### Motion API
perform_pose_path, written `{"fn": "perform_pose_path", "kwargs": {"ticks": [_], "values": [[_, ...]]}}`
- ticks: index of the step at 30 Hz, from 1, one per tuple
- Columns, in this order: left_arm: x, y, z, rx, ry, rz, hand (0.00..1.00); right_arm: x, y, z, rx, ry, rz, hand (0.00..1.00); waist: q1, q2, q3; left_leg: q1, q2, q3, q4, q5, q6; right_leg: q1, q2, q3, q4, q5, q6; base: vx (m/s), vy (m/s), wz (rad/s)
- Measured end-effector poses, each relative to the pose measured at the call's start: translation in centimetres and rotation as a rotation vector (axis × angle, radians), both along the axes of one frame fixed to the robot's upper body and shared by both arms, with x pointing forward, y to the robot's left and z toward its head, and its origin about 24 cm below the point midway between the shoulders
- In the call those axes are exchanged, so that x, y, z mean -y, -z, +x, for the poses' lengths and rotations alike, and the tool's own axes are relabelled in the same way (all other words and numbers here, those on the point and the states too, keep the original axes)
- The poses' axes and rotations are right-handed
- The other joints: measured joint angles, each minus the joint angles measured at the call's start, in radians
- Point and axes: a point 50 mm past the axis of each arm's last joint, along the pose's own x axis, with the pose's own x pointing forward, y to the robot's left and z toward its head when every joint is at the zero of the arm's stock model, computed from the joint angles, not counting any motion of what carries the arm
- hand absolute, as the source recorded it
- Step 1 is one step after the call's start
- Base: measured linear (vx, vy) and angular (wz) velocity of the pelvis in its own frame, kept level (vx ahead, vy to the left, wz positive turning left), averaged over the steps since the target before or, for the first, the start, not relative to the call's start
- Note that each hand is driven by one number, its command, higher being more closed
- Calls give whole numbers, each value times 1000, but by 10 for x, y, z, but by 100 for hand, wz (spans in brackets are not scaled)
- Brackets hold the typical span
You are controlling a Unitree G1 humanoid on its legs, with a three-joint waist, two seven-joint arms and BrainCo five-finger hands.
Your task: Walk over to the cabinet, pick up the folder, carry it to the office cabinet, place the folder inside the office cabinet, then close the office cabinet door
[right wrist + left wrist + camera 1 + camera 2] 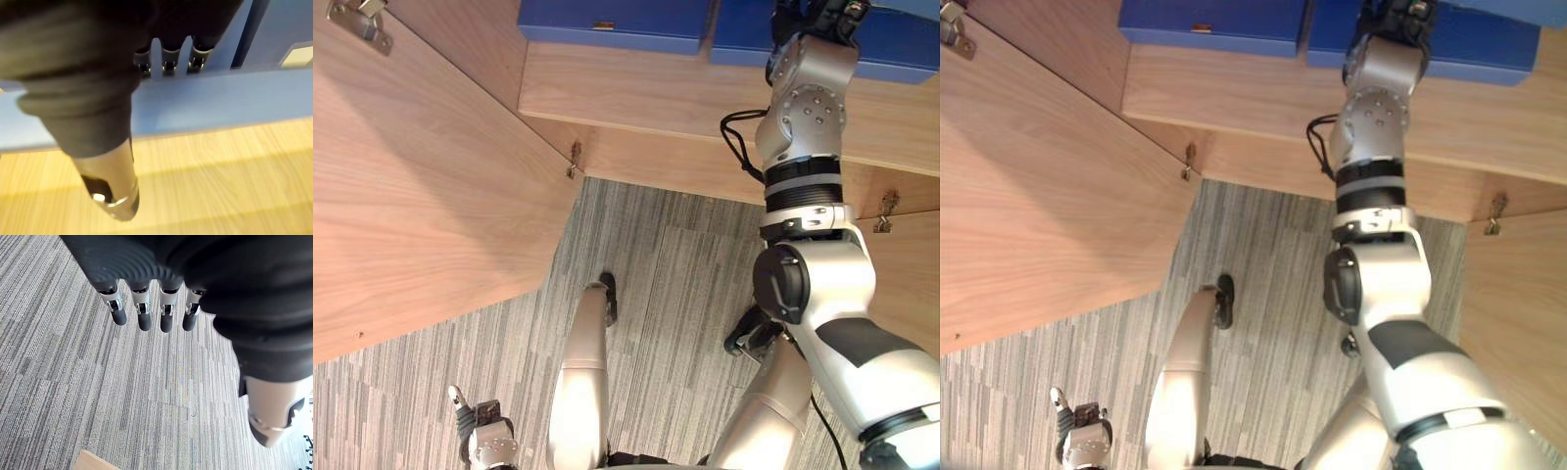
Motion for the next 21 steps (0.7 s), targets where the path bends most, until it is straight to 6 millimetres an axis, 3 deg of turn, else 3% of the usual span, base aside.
{"fn": "perform_pose_path", "kwargs": {"ticks": [8, 13, 21], "values": [[1, 0, 2, 3, 2, -4, 0, 5, 6, 1, -11, 15, 26, 0, -5, 0, 0, 4, 7, 2, -11, 0, -1, 6, 10, -6, -16, 4, -5, 4, 6, -1], [5, 2, 6, -1, 10, -21, 0, 22, 40, 6, -99, 51, 107, 0, -10, -1, 0, 18, 10, 9, -27, 0, -1, 15, 15, -7, -35, 7, -6, 12, 12, -1], [10, 4, 12, -3, 21, -44, 0, 28, 63, 9, -158, 75, 87, 0, -26, -1, 0, 34, 26, 18, -41, 0, -1, 27, 32, -8, -58, 17, -7, 0, 13, -5]]}}
